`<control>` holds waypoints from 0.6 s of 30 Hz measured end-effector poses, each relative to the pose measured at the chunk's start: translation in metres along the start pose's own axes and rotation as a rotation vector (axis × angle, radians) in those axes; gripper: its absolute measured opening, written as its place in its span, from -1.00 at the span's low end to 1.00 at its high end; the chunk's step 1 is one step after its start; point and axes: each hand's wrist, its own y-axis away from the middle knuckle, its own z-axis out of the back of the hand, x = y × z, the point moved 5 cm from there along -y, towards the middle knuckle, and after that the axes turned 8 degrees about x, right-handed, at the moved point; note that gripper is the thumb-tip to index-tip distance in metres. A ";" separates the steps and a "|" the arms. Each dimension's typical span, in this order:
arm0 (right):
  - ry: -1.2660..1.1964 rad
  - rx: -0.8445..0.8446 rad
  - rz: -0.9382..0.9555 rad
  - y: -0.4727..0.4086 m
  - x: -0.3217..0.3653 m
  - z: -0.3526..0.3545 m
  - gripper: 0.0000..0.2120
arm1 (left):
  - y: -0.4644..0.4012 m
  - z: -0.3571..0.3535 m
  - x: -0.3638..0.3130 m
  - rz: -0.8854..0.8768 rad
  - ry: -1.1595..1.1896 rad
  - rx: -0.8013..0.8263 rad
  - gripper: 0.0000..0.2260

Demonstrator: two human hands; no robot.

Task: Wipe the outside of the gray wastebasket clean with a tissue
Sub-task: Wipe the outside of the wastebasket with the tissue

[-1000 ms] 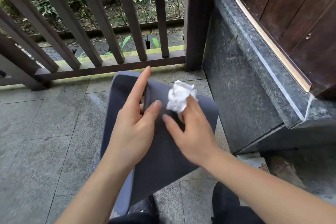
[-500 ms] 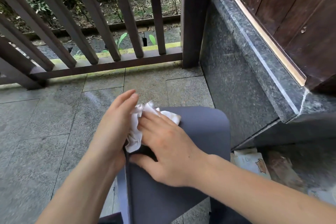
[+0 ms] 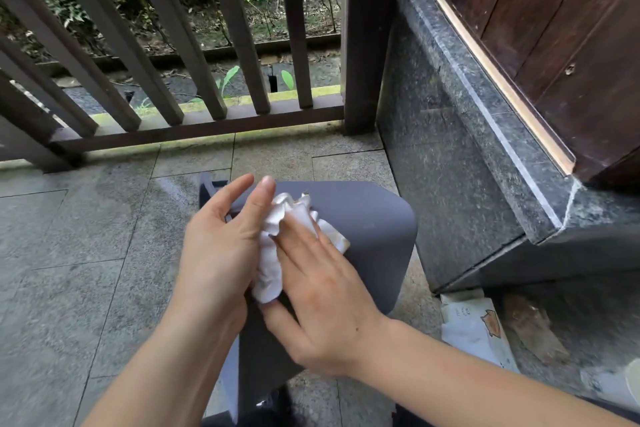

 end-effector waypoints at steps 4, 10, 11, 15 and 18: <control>0.081 -0.090 -0.062 0.011 -0.033 0.002 -0.45 | -0.003 0.008 0.004 0.028 0.021 -0.115 -0.67; 0.050 -0.156 -0.308 0.017 -0.107 0.018 -0.44 | -0.006 0.027 0.003 0.048 0.036 -0.177 -0.81; 0.020 -0.142 -0.376 0.019 -0.120 0.019 -0.44 | -0.006 0.028 0.001 0.032 0.030 -0.180 -0.81; -0.075 -0.104 -0.497 0.019 -0.130 0.012 -0.42 | -0.004 0.032 -0.006 -0.031 -0.039 -0.181 -0.79; -0.075 -0.065 -0.444 0.008 -0.100 0.006 -0.43 | -0.004 0.035 -0.009 -0.068 -0.074 -0.181 -0.77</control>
